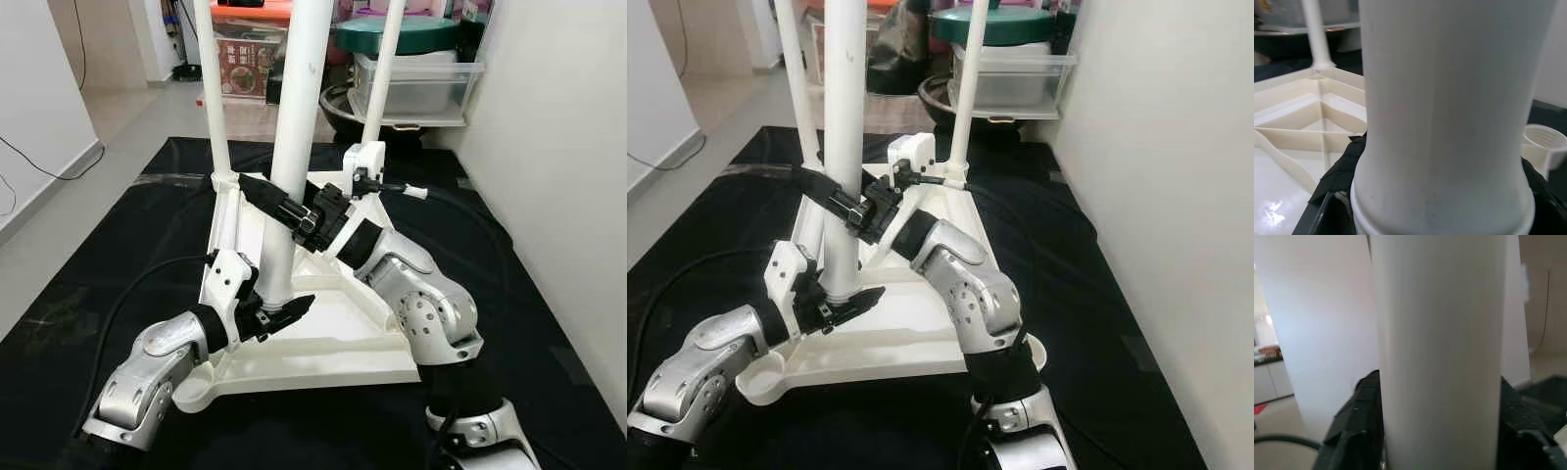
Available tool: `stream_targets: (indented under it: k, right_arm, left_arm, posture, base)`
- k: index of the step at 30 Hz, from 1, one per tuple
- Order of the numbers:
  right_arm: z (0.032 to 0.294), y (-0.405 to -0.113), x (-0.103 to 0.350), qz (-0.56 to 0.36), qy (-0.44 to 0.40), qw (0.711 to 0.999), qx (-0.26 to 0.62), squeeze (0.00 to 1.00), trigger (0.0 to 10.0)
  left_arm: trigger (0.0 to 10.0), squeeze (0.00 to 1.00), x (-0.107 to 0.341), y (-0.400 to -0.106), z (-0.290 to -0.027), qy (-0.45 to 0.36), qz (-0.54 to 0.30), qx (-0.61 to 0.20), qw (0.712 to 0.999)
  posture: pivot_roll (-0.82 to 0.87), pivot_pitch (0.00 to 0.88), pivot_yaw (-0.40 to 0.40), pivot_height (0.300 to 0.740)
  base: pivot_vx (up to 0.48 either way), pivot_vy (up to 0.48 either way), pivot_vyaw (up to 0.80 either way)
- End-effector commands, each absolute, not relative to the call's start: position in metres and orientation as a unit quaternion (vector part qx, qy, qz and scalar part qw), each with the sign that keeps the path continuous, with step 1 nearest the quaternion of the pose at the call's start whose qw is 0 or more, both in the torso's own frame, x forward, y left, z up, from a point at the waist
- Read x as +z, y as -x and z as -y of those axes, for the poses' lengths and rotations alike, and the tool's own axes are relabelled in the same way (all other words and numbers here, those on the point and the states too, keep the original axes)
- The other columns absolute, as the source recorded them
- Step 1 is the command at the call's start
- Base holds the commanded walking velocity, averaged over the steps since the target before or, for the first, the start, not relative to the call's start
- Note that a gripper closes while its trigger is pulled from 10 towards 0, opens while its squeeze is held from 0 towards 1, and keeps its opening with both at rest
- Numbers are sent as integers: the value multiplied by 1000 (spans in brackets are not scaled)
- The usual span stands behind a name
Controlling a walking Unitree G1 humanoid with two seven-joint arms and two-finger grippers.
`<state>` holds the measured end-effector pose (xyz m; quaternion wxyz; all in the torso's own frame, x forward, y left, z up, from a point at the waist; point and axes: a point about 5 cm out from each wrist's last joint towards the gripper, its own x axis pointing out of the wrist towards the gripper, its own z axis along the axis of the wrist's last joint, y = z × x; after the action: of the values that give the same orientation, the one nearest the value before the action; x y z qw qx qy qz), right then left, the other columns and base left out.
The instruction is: Building children table
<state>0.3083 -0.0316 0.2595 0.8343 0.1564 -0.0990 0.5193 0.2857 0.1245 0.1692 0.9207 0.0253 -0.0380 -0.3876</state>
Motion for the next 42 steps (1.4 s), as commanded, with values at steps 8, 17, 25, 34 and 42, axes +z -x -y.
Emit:
stream_targets:
  k: [8,17,25,34,42]
  right_arm:
    - [30,-316,228,4,-98,878,469,290,10000]
    - [37,-327,236,5,-174,897,407,0,10000]
    - [40,-333,245,1,-242,891,384,0,10000]
    - [34,-329,238,-26,-267,884,383,0,9216]
    - [33,-332,230,-66,-311,882,348,0,0]
  left_arm:
    - [10000,0,167,-289,-140,-125,35,-349,928]
    - [10000,0,147,-279,-144,-146,3,-347,927]
    - [10000,0,138,-279,-140,-155,-4,-343,926]
    - [10000,0,136,-280,-142,-174,-7,-340,924]
    - [10000,0,131,-281,-144,-194,-10,-331,923]
  posture:
    - [30,0,-36,740]
    - [32,0,-35,740]
    - [26,0,-34,740]
    - [25,0,-37,740]
    - [25,0,-42,740]
  base:
    - [0,0,0]
    - [0,0,0]
    - [0,0,0]
    - [0,0,0]
    - [0,0,0]
